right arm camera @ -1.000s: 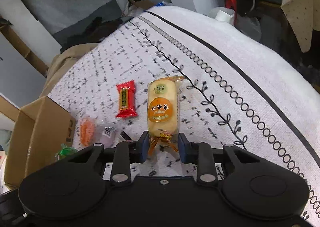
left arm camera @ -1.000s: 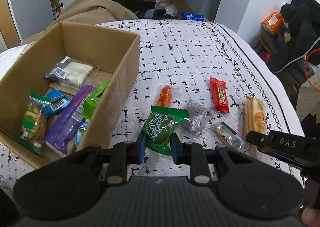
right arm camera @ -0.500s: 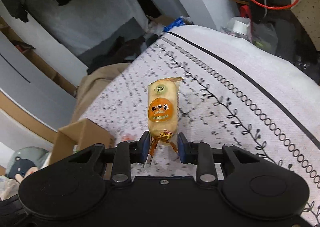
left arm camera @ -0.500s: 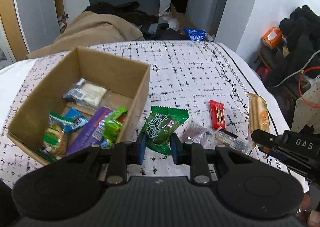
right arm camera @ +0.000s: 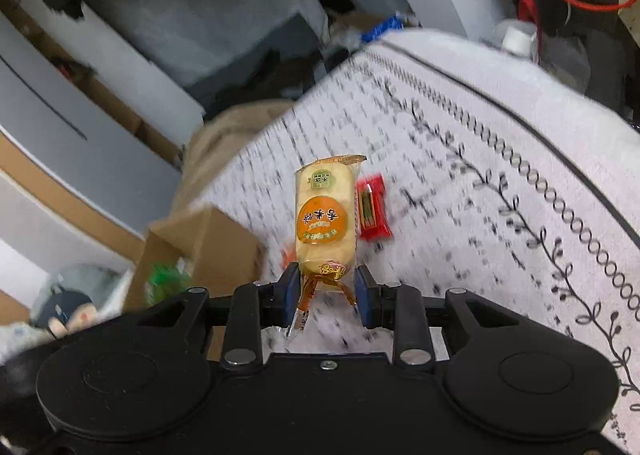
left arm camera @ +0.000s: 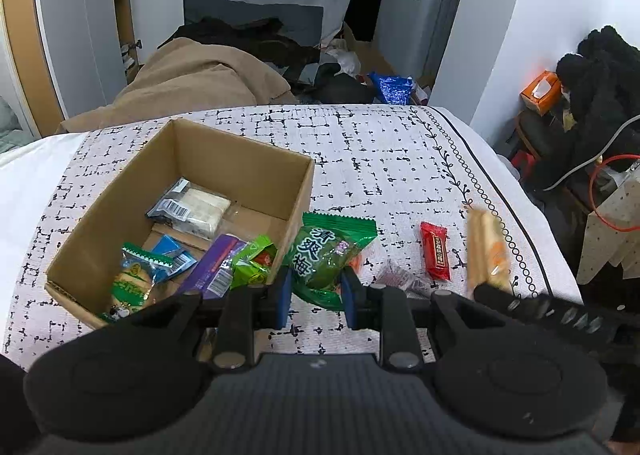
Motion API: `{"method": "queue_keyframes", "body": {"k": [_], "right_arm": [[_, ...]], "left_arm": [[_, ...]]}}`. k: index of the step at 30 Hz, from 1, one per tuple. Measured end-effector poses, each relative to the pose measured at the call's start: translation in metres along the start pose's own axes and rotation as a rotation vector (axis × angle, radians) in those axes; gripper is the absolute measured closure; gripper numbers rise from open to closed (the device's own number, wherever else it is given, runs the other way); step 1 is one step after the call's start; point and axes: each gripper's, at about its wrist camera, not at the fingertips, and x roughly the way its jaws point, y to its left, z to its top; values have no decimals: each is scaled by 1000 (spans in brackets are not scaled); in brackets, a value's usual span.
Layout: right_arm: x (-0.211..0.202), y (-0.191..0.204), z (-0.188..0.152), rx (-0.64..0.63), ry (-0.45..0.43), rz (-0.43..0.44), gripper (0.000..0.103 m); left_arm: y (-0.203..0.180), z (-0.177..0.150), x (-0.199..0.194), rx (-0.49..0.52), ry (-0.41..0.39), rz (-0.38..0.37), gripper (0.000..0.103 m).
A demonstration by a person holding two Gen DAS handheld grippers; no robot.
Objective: Organize snacks
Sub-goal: 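Carry the green pack and cream cake into the box and open both tools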
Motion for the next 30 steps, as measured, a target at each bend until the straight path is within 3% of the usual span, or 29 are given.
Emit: {"method": "queue_keyframes", "body": {"k": [5, 14, 16, 19, 22, 30], "right_arm": [[21, -2, -12, -23, 93, -72, 74], [40, -1, -16, -33, 134, -124, 66], [45, -3, -16, -27, 131, -138, 59], [52, -6, -18, -30, 120, -156, 60], [52, -5, -18, -41, 103, -158, 71], [29, 12, -8, -66, 44, -101, 71]], "left_arm": [[3, 0, -2, -5, -2, -2, 78], [9, 0, 0, -16, 3, -1, 78], [10, 0, 0, -19, 5, -2, 78], [12, 2, -1, -21, 6, -4, 78], [14, 4, 0, -25, 9, -2, 78], [20, 9, -2, -35, -1, 4, 78]]}}
